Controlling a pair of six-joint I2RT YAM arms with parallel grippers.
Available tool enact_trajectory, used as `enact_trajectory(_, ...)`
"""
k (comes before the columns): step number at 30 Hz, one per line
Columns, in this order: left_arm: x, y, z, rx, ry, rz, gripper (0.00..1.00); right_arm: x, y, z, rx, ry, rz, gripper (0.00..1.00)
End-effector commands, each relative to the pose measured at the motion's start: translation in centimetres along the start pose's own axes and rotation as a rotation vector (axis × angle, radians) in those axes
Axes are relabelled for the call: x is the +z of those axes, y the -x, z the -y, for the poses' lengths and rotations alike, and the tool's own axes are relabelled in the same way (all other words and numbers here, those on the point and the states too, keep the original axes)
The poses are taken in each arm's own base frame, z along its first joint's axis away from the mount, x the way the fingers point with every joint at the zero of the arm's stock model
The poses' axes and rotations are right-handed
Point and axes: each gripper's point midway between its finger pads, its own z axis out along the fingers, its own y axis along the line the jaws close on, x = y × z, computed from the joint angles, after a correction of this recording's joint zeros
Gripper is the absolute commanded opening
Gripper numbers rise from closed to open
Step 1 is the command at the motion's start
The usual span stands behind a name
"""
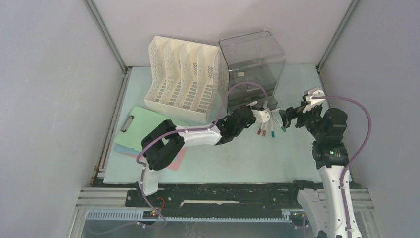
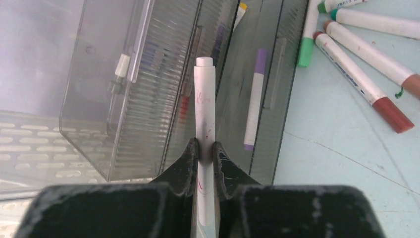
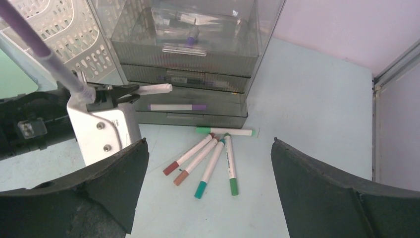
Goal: Organize the desk
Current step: Place the stationery in the drawer.
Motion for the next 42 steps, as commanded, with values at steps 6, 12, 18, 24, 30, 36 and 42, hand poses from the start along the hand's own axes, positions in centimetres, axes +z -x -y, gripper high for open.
enact_trajectory(6,2.3,1.1,-0.5,-0.011,-0.125,0.030,0.02,-0.1,0.8,0.4,-0.002,-0.021,0.036,1.00)
enact_trajectory(12,3.6,1.0,-1.2,-0.026,-0.161,0.016,0.08,-0.1,0.8,0.6,-0.001,-0.028,0.036,1.00)
enact_trajectory(18,4.3,0.2,-1.6,-0.046,-0.152,-0.002,0.30,-0.1,0.8,0.6,-0.001,-0.026,0.035,1.00)
enact_trajectory(24,4.5,0.3,-2.4,-0.055,-0.129,-0.008,0.44,-0.1,0.7,0.5,0.005,-0.023,0.033,1.00)
enact_trajectory(30,3.3,1.4,-3.7,-0.114,-0.112,0.014,0.50,-0.1,0.5,0.6,0.008,-0.019,0.027,1.00)
enact_trajectory(36,-0.1,3.6,-5.0,-0.248,-0.125,0.096,0.56,0.0,0.2,0.4,0.013,-0.006,0.021,1.00)
enact_trajectory(42,-4.0,5.6,-5.6,-0.388,-0.163,0.223,0.63,0.2,-0.1,0.3,0.020,0.007,0.012,1.00)
